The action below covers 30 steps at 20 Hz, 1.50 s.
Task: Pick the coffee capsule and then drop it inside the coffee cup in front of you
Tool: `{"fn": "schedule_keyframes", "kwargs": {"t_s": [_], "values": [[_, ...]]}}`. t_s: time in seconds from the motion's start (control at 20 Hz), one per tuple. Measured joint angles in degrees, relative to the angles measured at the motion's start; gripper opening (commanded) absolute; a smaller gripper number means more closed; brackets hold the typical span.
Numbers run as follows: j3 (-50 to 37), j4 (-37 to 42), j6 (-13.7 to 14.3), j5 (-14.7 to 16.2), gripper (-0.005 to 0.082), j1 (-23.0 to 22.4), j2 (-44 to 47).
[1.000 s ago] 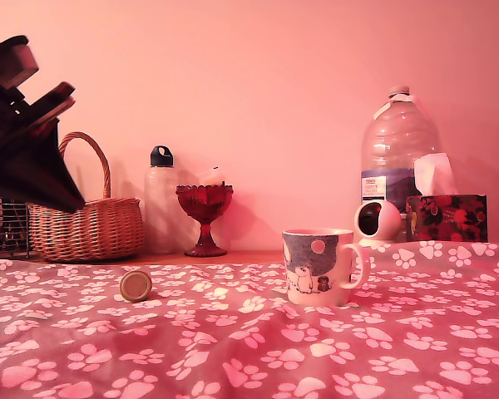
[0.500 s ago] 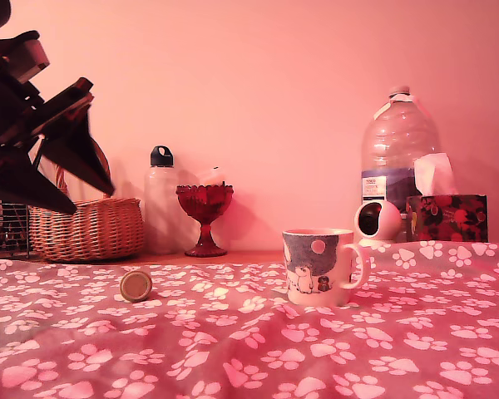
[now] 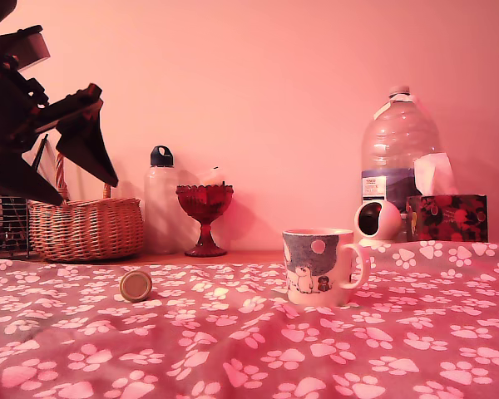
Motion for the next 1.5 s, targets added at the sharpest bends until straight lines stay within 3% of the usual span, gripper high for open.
{"fn": "schedule_keyframes", "kwargs": {"t_s": [0.5, 0.8, 1.0, 1.1, 1.25, 1.5], "values": [[0.0, 3.1, -2.2, -2.9, 0.0677, -0.7, 0.1], [0.0, 11.8, -3.0, -5.4, 0.0676, -2.9, 7.1], [-1.5, 20.0, -3.0, -9.1, 0.0674, -5.9, 8.4], [-4.5, 24.7, -3.0, -12.0, 0.0674, -6.6, 8.4], [-10.8, 30.7, -4.3, -13.8, 0.0674, -7.9, 8.5], [-12.2, 35.1, -5.9, -20.5, 0.0674, -11.8, 9.2]]}}
